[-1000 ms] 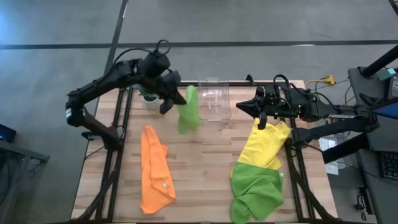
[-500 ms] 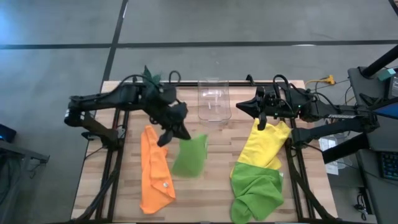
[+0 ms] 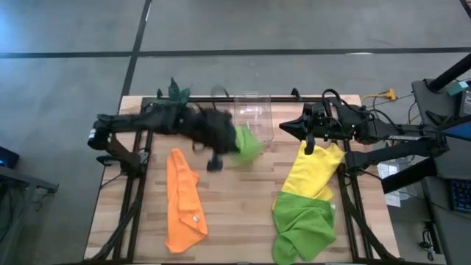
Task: Fold microfiber towels
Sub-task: Move the top green towel to the center
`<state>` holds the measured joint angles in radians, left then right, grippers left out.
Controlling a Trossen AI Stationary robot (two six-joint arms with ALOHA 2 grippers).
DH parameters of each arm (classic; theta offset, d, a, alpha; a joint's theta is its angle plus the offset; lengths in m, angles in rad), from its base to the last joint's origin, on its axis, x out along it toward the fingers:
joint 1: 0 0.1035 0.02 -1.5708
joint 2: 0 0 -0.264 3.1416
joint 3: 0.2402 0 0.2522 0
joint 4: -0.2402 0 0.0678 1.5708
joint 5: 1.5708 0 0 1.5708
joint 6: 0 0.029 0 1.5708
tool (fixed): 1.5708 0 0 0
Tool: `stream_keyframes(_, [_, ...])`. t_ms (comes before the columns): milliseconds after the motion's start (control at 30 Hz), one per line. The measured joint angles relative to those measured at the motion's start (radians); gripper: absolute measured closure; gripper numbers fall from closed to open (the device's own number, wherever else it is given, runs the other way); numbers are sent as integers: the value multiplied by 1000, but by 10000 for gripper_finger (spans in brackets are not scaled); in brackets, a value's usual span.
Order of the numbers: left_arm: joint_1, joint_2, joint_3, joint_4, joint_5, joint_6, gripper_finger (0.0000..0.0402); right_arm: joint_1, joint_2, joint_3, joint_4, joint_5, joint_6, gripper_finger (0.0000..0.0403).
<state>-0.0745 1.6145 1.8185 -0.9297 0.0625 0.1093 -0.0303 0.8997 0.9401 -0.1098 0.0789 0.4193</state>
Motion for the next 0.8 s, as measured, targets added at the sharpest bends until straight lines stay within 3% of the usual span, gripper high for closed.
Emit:
stream_keyframes(167, [-155,143,-109,-28,4,-30,401,0,0,0,-29,0,20,394])
stream_keyframes(267, [-128,172,-142,11,230,-119,402,0,0,-7,-36,0,36,394])
stream_keyframes(333, [-93,169,-143,15,317,-143,402,0,0,-13,-36,0,47,394])
stream_keyframes(467, [-81,171,-145,5,349,-143,395,0,15,-15,-36,0,64,394])
stream_keyframes(800, [-52,133,-144,8,352,-126,324,18,73,-15,-36,-5,105,394])
